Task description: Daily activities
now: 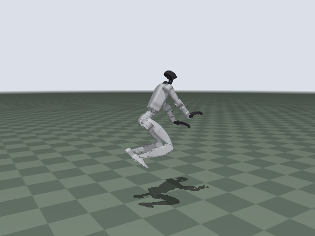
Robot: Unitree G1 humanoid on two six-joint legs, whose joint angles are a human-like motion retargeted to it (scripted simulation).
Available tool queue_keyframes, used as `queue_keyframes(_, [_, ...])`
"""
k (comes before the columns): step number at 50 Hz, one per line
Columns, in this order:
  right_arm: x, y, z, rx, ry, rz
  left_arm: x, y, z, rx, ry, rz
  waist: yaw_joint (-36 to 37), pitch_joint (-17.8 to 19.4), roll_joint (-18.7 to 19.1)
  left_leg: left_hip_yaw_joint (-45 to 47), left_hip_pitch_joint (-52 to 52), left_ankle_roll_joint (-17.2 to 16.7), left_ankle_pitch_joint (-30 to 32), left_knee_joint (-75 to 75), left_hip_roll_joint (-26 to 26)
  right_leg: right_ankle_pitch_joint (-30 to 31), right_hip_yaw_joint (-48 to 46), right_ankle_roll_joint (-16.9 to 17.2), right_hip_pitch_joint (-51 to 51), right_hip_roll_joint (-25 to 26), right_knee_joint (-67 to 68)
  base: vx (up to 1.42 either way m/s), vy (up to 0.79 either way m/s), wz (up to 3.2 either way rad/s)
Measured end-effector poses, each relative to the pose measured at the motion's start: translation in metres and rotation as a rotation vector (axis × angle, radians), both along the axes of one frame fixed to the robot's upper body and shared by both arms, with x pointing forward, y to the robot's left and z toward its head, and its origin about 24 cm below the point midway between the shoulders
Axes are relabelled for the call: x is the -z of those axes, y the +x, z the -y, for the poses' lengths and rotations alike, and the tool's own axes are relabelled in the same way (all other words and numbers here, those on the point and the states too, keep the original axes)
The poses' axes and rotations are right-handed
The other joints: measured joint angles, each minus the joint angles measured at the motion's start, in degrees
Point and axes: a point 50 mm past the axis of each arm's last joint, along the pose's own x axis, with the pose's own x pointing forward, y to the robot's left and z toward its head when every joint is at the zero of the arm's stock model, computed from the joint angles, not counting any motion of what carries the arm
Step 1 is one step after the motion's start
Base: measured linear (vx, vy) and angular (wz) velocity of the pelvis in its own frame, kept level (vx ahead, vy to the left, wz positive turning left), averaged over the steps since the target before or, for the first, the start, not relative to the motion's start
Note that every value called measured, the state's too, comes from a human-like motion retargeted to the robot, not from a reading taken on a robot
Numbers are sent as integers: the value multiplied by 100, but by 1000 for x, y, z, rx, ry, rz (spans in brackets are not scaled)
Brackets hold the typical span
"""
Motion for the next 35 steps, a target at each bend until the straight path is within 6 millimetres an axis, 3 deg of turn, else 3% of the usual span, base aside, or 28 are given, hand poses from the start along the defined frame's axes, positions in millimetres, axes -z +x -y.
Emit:
queue_keyframes(5, [3,2,4,39,36,-44,27,-19,9,63,29,-75,-4,27,-34,179,-267,-78,-206,358,-227,82,-58,15,336,-8,90,6,-2,-59])
queue_keyframes(9, [8,1,10,80,63,-65,52,-37,3,67,30,-144,-31,20,86,265,-354,-225,-316,624,-479,122,-43,28,498,-34,314,9,4,-99])
queue_keyframes(15, [31,-4,39,205,92,-113,86,-66,-16,14,-4,-259,-57,38,457,258,-214,-379,-503,917,-865,-10,158,-61,629,59,735,10,8,-146])
queue_keyframes(22, [47,-11,51,267,43,-117,108,-87,-32,-57,-48,-382,35,269,1007,271,199,-562,-399,1044,-1147,38,630,-163,441,221,1295,20,28,-228])
queue_keyframes(28, [38,-9,40,235,-59,-57,95,-72,-35,-54,-80,-355,81,618,1317,328,343,-462,-593,1137,-1136,-160,1013,-173,-105,478,1918,30,68,-292])
queue_keyframes(35, [-13,1,-4,115,-115,109,33,-18,-29,-21,-51,-122,43,1117,1225,221,-95,-473,-1059,1594,-809,-546,1168,-176,-909,708,2487,16,70,-308])
